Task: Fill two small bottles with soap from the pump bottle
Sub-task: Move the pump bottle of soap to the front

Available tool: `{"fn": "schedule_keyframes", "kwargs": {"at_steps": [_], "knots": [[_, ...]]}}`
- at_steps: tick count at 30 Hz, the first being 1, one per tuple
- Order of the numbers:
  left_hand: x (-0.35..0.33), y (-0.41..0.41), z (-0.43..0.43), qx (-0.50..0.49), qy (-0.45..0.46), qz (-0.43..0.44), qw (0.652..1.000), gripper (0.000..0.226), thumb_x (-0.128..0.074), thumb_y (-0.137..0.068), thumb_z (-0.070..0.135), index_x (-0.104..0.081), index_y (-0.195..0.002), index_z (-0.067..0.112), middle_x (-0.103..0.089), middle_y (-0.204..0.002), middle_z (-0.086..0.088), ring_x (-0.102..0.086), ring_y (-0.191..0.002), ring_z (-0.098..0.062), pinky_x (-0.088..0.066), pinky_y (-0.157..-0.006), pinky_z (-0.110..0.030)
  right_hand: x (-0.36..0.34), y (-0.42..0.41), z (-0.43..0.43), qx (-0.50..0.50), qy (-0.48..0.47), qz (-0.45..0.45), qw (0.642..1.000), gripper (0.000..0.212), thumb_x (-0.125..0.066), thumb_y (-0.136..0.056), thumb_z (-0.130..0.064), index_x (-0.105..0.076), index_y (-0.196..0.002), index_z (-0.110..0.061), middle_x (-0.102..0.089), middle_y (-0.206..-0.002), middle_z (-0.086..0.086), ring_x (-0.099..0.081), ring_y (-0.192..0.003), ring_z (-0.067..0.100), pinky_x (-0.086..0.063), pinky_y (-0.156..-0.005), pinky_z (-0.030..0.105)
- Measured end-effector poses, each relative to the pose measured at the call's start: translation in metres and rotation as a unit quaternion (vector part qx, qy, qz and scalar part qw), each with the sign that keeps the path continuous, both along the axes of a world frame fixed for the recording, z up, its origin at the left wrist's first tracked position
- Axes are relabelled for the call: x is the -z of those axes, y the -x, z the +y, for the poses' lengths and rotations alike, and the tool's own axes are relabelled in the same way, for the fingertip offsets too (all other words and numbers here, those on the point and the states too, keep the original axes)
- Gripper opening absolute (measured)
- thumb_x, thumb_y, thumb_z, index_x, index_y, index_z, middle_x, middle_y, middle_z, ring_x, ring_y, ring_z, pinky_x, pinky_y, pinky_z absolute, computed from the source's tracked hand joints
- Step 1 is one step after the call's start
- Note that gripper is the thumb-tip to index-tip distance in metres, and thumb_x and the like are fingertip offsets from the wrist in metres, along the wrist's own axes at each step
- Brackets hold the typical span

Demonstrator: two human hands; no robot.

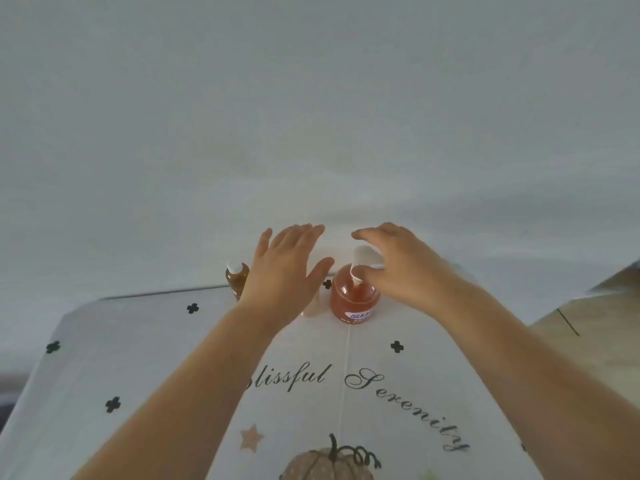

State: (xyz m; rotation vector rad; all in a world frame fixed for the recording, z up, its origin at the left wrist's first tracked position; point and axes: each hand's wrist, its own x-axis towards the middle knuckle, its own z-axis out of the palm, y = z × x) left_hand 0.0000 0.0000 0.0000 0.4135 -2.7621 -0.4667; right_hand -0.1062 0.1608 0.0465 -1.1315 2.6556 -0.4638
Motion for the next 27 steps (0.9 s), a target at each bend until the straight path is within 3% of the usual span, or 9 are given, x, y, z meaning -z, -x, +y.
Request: {"fn": "schedule_keyframes", "kwargs": {"at_steps": [8,14,20,24,27], "knots": [[0.030,0.009,0.001,0.009,0.005,0.057,0.998,0.050,-0.052,-0.098,0.037,-0.045,-0.145,0.022,-0.051,-0.146,0.001,-0.039,-0.140,-0.016,-0.012,-0.122,-0.043,0.036,0.008,-0.001,-0.002,0.050,0.039,0.998,0.046,-0.060,-0.097,-0.035,-0.052,-0.142,-0.028,-0.057,-0.131,-0.004,-0.052,-0.124,0.017,-0.045,-0.099,0.036],[0.047,0.014,0.004,0.010,0.040,0.084,0.996,0.051,-0.054,-0.098,0.035,-0.043,-0.146,0.021,-0.049,-0.148,0.003,-0.035,-0.143,-0.015,-0.011,-0.122,-0.045,0.049,0.011,-0.001,-0.008,0.073,0.068,0.995,0.040,-0.055,-0.101,-0.032,-0.054,-0.141,-0.031,-0.058,-0.133,-0.005,-0.060,-0.110,0.018,-0.048,-0.092,0.035],[0.062,0.010,0.011,-0.023,0.039,0.139,0.989,0.061,-0.054,-0.097,0.033,-0.031,-0.152,0.020,-0.035,-0.157,0.001,-0.022,-0.149,-0.016,-0.008,-0.123,-0.040,0.061,0.010,-0.001,0.005,0.133,0.087,0.987,0.035,-0.059,-0.099,-0.022,-0.061,-0.133,-0.027,-0.060,-0.132,-0.001,-0.060,-0.107,0.018,-0.043,-0.087,0.029],[0.070,-0.006,0.024,-0.018,0.033,0.179,0.983,0.063,-0.059,-0.094,0.026,-0.034,-0.150,0.014,-0.036,-0.157,-0.003,-0.023,-0.149,-0.019,-0.012,-0.123,-0.038,0.062,-0.001,0.000,0.032,0.161,0.099,0.981,0.033,-0.062,-0.095,-0.020,-0.065,-0.128,-0.024,-0.063,-0.129,0.000,-0.059,-0.112,0.020,-0.043,-0.087,0.029],[0.073,-0.024,0.041,-0.002,0.003,0.185,0.983,0.062,-0.058,-0.094,0.030,-0.036,-0.149,0.013,-0.039,-0.155,-0.004,-0.027,-0.147,-0.019,-0.017,-0.121,-0.033,0.061,-0.014,0.006,0.060,0.174,0.089,0.979,0.032,-0.065,-0.091,-0.019,-0.066,-0.123,-0.023,-0.064,-0.123,0.000,-0.058,-0.102,0.018,-0.039,-0.080,0.026]]}}
